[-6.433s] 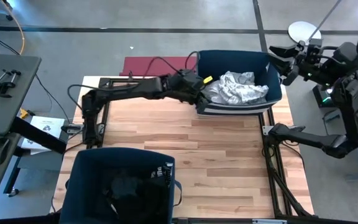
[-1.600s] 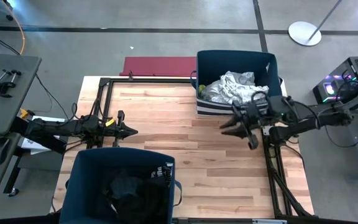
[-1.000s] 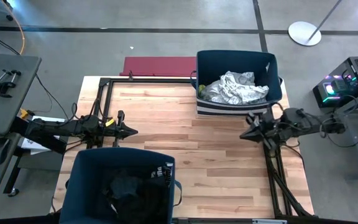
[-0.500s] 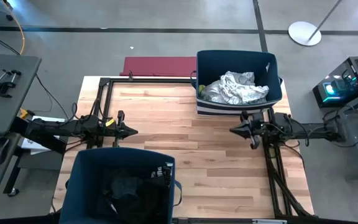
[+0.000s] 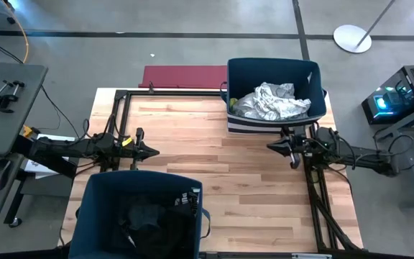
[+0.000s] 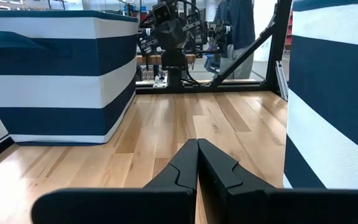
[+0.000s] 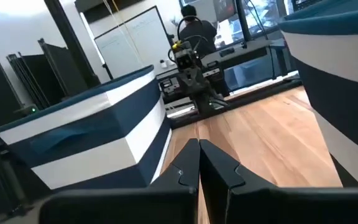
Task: Sort clothes
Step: Return to Home Position
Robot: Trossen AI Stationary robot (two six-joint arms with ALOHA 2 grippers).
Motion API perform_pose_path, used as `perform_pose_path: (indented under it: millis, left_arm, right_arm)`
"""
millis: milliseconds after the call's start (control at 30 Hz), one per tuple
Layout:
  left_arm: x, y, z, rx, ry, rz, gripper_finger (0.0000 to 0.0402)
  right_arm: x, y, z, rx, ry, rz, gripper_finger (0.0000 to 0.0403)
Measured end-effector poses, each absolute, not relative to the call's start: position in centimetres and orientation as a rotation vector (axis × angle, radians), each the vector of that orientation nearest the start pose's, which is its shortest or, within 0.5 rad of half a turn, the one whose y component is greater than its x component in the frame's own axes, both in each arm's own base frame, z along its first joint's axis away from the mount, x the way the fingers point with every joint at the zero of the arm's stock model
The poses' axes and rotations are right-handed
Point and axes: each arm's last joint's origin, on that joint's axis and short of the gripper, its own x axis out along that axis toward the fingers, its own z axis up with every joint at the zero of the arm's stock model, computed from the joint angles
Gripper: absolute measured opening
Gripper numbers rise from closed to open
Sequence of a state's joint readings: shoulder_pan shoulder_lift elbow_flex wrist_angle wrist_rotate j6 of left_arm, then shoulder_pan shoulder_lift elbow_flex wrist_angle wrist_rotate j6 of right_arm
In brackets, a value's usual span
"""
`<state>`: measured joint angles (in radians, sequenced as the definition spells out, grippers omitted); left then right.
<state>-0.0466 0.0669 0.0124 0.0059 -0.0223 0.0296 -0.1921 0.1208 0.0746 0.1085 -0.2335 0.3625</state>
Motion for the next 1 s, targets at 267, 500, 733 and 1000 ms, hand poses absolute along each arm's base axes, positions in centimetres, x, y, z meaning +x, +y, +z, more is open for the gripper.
perform_pose_path:
  millis: [267, 500, 733, 1000]
  left_arm:
    - [10.1, -0.4, 16.3, 0.031, 0.048, -0.025, 0.0000]
    - [10.1, -0.4, 16.3, 0.031, 0.047, -0.026, 0.0000]
    - [10.1, -0.4, 16.4, 0.031, 0.044, -0.025, 0.0000]
    - [10.1, -0.4, 16.4, 0.031, 0.043, -0.025, 0.0000]
  right_arm:
    - [9.5, -1.2, 18.2, 0.296, -0.019, 0.013, 0.0000]
    - [9.7, -1.1, 17.1, 0.266, -0.036, 0.062, 0.0000]
    - [9.7, -1.1, 17.0, 0.229, -0.024, 0.090, 0.0000]
    - [9.8, -0.8, 17.0, 0.323, -0.014, 0.137, 0.0000]
